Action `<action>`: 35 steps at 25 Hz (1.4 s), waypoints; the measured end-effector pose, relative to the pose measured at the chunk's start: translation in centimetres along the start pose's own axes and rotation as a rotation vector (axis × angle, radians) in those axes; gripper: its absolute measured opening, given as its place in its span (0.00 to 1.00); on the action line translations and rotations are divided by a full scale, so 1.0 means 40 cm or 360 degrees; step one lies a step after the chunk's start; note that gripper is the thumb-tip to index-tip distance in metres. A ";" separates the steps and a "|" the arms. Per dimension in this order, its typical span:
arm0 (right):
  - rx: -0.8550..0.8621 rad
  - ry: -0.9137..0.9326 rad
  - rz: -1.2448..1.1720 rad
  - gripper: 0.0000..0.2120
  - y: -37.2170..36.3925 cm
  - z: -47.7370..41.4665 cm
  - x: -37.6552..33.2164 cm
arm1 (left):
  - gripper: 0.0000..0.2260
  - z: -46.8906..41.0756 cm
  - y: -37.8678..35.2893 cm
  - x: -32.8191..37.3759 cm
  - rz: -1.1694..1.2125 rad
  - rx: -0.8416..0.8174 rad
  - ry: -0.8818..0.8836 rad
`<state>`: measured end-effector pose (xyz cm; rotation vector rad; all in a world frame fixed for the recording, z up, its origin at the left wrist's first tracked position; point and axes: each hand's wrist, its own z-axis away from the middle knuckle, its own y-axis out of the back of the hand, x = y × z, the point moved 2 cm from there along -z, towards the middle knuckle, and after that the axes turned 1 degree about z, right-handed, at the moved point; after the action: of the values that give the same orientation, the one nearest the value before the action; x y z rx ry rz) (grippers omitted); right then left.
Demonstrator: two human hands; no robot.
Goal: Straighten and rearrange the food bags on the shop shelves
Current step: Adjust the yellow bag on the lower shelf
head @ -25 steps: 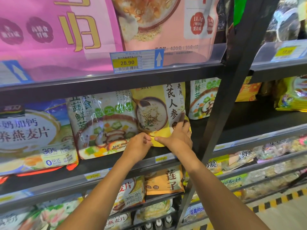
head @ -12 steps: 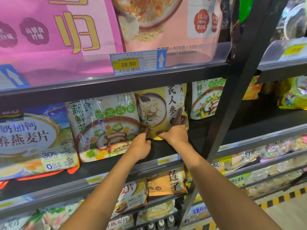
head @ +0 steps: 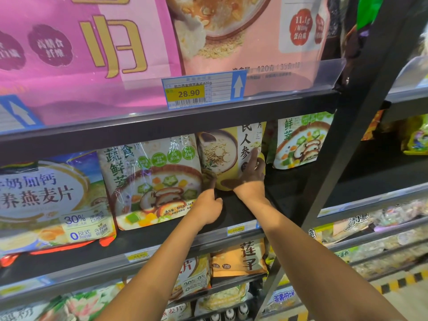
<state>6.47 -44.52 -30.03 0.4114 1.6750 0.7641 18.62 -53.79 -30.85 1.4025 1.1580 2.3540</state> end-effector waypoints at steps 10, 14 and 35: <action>-0.0238 -0.0002 0.0308 0.58 0.070 0.052 0.015 | 0.25 0.055 0.003 -0.002 0.0106 0.0087 -0.0273; -0.0269 0.0101 0.0586 0.34 0.115 0.128 0.022 | 0.23 0.160 0.013 -0.009 -0.0419 0.0496 -0.0656; -0.0358 0.0916 0.0768 0.41 0.217 0.704 0.203 | 0.37 0.751 -0.135 -0.336 -0.0835 0.0701 -0.0327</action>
<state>30.34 -25.64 -32.74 0.4706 2.0113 1.5238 48.88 -40.73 -35.94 1.2119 1.7872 1.6233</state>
